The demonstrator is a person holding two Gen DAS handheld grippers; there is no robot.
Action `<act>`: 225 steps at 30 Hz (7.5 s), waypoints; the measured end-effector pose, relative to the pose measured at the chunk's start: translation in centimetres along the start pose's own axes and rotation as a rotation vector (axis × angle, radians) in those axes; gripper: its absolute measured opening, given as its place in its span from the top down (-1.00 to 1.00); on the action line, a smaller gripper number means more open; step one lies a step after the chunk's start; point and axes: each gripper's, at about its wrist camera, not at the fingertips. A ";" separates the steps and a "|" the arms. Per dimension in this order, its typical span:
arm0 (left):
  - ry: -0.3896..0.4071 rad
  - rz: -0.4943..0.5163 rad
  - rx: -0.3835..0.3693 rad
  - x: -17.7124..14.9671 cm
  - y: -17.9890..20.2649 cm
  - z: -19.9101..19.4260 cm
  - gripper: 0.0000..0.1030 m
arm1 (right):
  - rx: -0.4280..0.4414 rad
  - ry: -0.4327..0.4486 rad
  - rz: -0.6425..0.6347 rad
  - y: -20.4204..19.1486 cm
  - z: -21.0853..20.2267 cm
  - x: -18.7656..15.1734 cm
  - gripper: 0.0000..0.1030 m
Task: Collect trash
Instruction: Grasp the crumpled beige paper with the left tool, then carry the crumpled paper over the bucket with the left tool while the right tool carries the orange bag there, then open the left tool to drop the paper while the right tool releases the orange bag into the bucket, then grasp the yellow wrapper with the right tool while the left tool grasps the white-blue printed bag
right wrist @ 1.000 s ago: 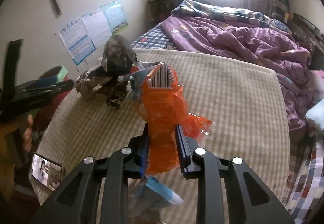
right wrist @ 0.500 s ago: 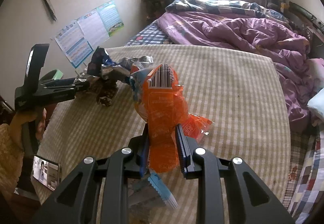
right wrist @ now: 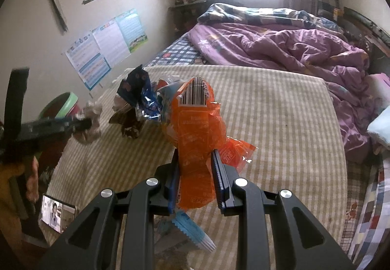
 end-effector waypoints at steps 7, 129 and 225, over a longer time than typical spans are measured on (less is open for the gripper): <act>-0.046 -0.065 -0.025 -1.5 -1.2 2.0 -0.17 | -0.027 0.044 0.035 0.5 -1.8 0.0 0.50; 0.217 -0.263 0.016 -6.5 -22.7 -11.2 0.00 | 0.125 0.190 -0.225 -34.2 -0.7 5.0 0.24; 0.163 -0.143 -0.050 -4.7 -5.4 -6.9 -0.36 | -0.156 -0.025 0.150 -4.3 -4.9 -4.3 -0.22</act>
Point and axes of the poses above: each gripper's, at about its wrist camera, not at the fingertips, and z roughly the way its jaws point, y to its right, x to its top, and after that the axes turned 10 degrees about -x, right-handed
